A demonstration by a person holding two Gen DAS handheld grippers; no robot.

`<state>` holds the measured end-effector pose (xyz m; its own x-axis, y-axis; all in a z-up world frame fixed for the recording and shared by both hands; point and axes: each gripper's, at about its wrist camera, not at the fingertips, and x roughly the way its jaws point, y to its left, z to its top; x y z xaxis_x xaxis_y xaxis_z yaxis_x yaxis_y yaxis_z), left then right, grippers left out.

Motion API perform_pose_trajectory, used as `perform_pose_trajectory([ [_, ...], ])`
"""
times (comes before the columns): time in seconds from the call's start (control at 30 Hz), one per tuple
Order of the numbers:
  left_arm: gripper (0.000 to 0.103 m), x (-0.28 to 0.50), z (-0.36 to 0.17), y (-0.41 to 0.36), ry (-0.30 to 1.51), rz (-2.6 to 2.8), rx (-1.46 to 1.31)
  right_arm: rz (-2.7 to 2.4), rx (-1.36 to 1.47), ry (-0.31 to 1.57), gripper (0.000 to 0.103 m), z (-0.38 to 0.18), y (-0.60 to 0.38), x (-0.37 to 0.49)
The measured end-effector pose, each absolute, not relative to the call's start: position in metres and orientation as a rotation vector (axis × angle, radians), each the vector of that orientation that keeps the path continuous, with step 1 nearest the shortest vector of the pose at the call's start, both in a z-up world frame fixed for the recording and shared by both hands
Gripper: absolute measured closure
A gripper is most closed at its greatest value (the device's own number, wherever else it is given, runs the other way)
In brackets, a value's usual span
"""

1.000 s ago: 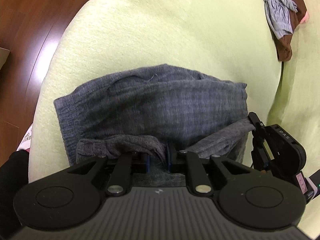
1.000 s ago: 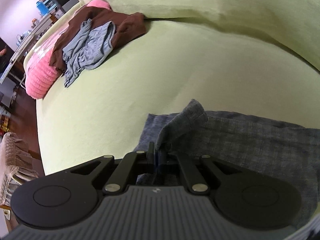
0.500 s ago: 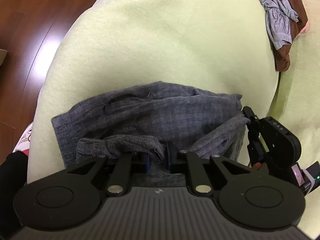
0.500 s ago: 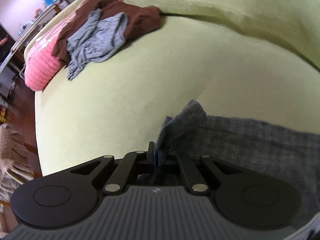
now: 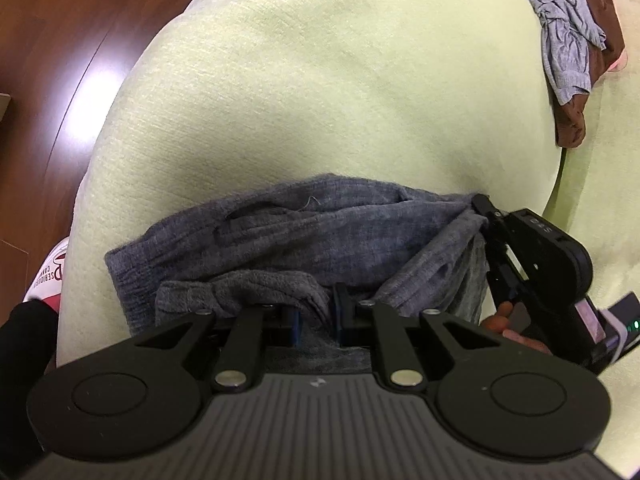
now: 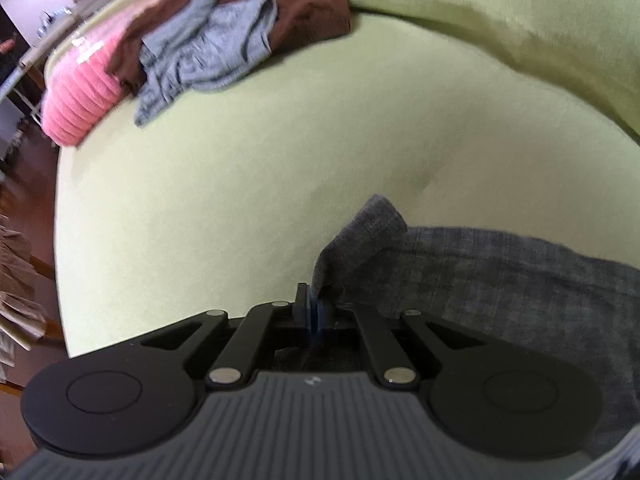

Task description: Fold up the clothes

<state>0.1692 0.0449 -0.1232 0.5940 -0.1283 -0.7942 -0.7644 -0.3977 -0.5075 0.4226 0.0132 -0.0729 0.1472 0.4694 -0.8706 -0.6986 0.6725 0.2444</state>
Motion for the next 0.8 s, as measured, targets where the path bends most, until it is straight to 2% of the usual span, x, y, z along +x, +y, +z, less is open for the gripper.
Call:
perform_pose_trajectory([
  [0.03, 0.087, 0.169, -0.124, 0.045, 0.718, 0.839, -1.879, 0.85, -0.239, 1.157, 0.073, -0.075, 0.014, 0.422],
  [0.13, 0.087, 0.167, -0.125, 0.045, 0.713, 0.83, -1.894, 0.86, -0.241, 1.151, 0.061, -0.072, 0.018, 0.417],
  [0.23, 0.083, 0.162, -0.123, 0.045, 0.705, 0.819, -1.92, 0.871, -0.247, 1.116, 0.06, -0.062, 0.015, 0.411],
  [0.3, 0.074, 0.156, -0.119, 0.045, 0.712, 0.816, -1.921, 0.88, -0.211, 1.095, 0.06, -0.05, 0.001, 0.407],
  [0.57, 0.072, 0.116, -0.116, 0.05, 0.659, 0.848, -2.028, 1.057, -0.155, 1.13, 0.06, -0.02, -0.086, 0.374],
  [0.63, 0.072, 0.105, -0.105, 0.047, 0.702, 0.901, -1.959, 1.159, -0.236, 1.138, 0.065, -0.018, -0.103, 0.344],
  [0.67, 0.069, 0.1, -0.1, 0.046, 0.725, 0.927, -1.923, 1.192, -0.276, 1.141, 0.066, -0.018, -0.108, 0.332],
  [0.7, 0.061, 0.098, -0.099, 0.048, 0.734, 0.932, -1.913, 1.221, -0.316, 1.149, 0.069, -0.019, -0.114, 0.317],
  [0.77, 0.057, 0.1, -0.096, 0.046, 0.889, 0.923, -1.79, 1.254, -0.341, 1.163, 0.07, -0.019, -0.123, 0.297],
  [0.8, 0.057, 0.101, -0.096, 0.047, 0.912, 0.916, -1.772, 1.268, -0.346, 1.164, 0.07, -0.018, -0.128, 0.289],
])
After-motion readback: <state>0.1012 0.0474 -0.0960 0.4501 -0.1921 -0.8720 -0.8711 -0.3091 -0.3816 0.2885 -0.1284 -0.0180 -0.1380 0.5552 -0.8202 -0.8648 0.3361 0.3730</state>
